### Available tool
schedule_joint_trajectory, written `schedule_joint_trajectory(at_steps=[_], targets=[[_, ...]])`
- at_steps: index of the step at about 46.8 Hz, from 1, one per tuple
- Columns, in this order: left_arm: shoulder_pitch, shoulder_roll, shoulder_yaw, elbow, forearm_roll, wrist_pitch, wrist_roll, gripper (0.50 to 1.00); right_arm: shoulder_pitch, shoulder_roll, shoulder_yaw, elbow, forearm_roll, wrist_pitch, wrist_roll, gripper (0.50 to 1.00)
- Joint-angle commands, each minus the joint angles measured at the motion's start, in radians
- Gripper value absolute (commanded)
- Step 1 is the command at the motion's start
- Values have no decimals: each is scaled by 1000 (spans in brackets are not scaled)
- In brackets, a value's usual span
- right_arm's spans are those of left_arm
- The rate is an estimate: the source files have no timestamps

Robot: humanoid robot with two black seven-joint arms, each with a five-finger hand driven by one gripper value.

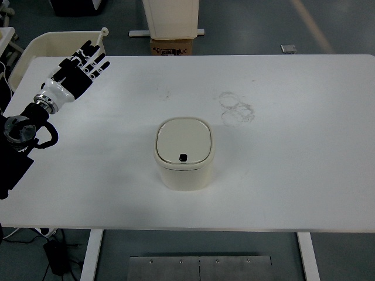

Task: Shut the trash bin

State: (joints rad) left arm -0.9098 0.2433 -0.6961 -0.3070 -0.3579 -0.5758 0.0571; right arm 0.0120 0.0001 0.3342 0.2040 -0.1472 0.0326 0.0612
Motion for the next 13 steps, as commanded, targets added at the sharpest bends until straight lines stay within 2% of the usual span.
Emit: schedule_joint_trajectory(at_steps=[1,13], targets=[[15,-36,-16,28,-3,-2,-8,1000,0,0,2,0,2,1,-1,993],[28,-38,-28,29,-3,-10,-22,1000,2,0,5,0,8,0,0,993]])
